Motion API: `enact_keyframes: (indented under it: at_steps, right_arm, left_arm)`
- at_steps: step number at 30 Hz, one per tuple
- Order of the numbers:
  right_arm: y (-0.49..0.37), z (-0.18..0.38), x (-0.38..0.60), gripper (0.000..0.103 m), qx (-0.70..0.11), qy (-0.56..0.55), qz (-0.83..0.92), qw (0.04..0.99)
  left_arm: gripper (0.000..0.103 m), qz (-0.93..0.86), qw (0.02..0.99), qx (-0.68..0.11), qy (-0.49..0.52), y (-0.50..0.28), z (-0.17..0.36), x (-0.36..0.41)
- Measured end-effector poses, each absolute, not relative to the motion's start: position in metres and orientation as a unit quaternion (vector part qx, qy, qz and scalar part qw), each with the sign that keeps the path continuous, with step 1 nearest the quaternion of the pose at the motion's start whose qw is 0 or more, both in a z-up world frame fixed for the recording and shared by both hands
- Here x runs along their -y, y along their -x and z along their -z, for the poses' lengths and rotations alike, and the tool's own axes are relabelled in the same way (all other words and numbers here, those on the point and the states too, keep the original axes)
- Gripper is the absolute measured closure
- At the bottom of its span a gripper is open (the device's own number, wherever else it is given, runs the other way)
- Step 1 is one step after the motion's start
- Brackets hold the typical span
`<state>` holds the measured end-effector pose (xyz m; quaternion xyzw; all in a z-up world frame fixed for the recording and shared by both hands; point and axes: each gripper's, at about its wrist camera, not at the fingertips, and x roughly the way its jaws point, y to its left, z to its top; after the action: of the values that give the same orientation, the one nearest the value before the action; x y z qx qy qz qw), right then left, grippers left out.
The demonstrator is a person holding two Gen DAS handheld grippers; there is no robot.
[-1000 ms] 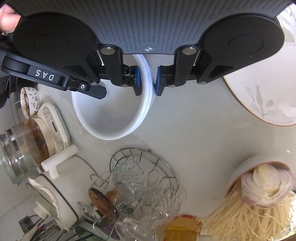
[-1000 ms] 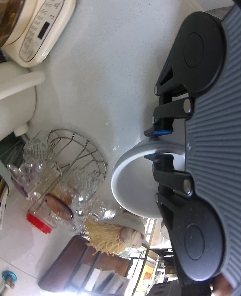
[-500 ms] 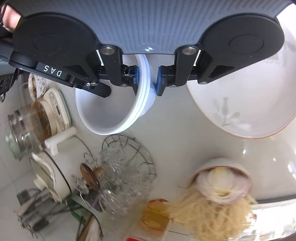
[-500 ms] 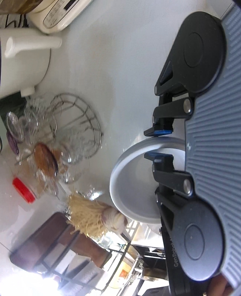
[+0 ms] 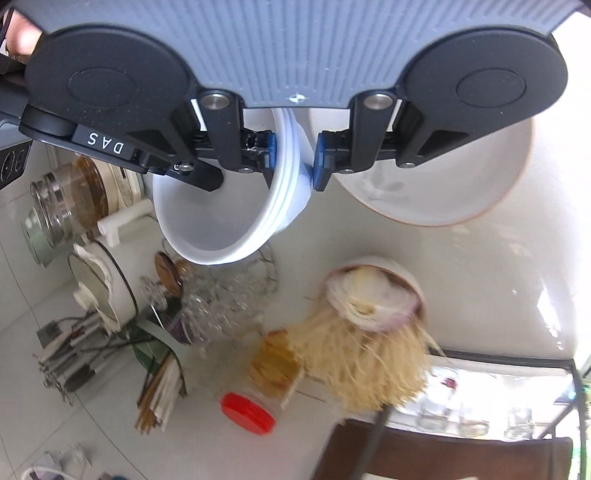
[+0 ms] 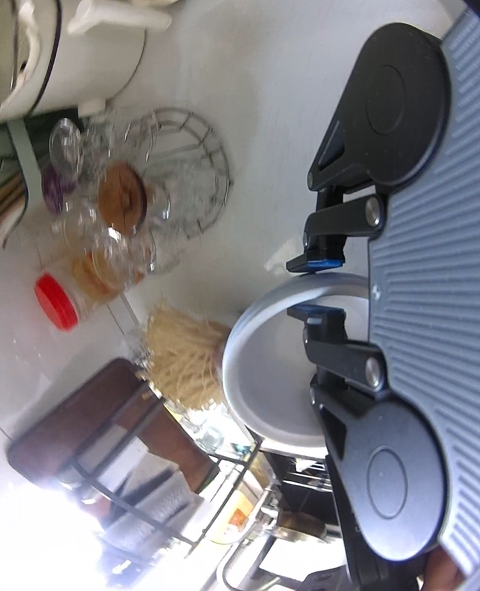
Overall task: Organize plates and bowls
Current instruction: 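Lift the stacked bowls and carry them over the leaf-pattern bowl on the plate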
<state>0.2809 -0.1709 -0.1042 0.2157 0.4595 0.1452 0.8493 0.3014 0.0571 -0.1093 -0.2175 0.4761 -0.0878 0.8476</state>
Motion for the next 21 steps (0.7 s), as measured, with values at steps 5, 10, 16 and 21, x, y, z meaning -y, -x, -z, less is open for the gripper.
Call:
enact_keyframes:
  at_steps: [5, 10, 16, 21]
  right_arm:
    - [-0.294, 0.104, 0.15, 0.081, -0.474, -0.212, -0.169, 0.838]
    - [-0.303, 0.109, 0.126, 0.081, -0.489, -0.198, -0.199, 0.826]
    - [-0.303, 0.124, 0.101, 0.081, -0.515, -0.174, -0.224, 0.809]
    - [-0.298, 0.138, 0.091, 0.081, -0.541, -0.158, -0.225, 0.795]
  left_arm:
    - [0.081, 0.065, 0.861, -0.458, 0.213, -0.289, 0.109, -0.076]
    - [0.081, 0.03, 0.863, -0.453, 0.221, -0.277, 0.114, -0.095]
    - [0.081, -0.007, 0.854, -0.467, 0.228, -0.263, 0.13, -0.11]
    - [0.081, -0.026, 0.842, -0.483, 0.237, -0.259, 0.144, -0.118]
